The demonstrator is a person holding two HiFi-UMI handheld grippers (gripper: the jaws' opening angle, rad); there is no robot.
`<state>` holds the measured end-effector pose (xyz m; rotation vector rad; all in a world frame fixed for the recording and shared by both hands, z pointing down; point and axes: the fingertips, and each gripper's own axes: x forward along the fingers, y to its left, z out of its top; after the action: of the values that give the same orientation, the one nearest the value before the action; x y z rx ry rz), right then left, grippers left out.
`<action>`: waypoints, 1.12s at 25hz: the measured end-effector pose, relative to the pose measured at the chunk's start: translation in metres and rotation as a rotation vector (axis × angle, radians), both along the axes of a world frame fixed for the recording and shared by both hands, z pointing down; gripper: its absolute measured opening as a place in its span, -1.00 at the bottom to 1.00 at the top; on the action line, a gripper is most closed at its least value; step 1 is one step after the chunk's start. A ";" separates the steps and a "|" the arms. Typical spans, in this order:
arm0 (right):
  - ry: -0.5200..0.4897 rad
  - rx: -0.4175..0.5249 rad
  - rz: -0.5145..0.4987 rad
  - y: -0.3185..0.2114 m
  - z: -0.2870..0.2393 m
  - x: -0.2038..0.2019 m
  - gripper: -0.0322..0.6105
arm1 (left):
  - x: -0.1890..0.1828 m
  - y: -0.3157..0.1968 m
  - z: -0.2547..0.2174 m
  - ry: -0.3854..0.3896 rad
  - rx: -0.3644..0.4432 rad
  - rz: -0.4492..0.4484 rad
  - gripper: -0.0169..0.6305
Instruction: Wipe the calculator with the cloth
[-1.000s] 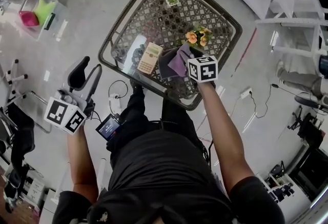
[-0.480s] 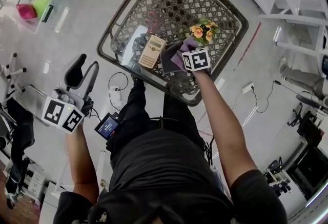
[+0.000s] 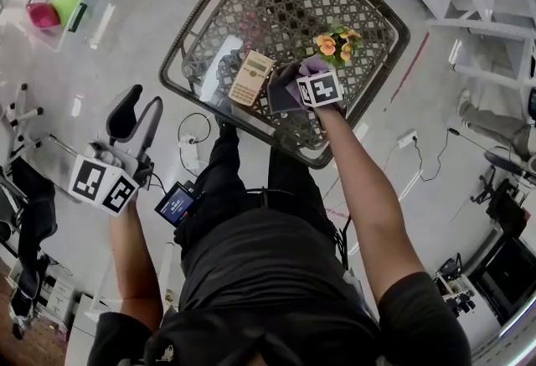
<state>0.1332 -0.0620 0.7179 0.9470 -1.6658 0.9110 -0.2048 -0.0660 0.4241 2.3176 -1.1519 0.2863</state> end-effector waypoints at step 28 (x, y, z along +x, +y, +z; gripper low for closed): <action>-0.241 0.127 0.120 -0.045 -0.050 -0.116 -0.67 | -0.042 0.004 0.010 0.016 -0.009 -0.067 -0.27</action>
<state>0.0173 -0.1073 0.6674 1.0652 -1.9055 1.0426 -0.2466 -0.0621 0.4342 2.2639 -1.2153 0.2476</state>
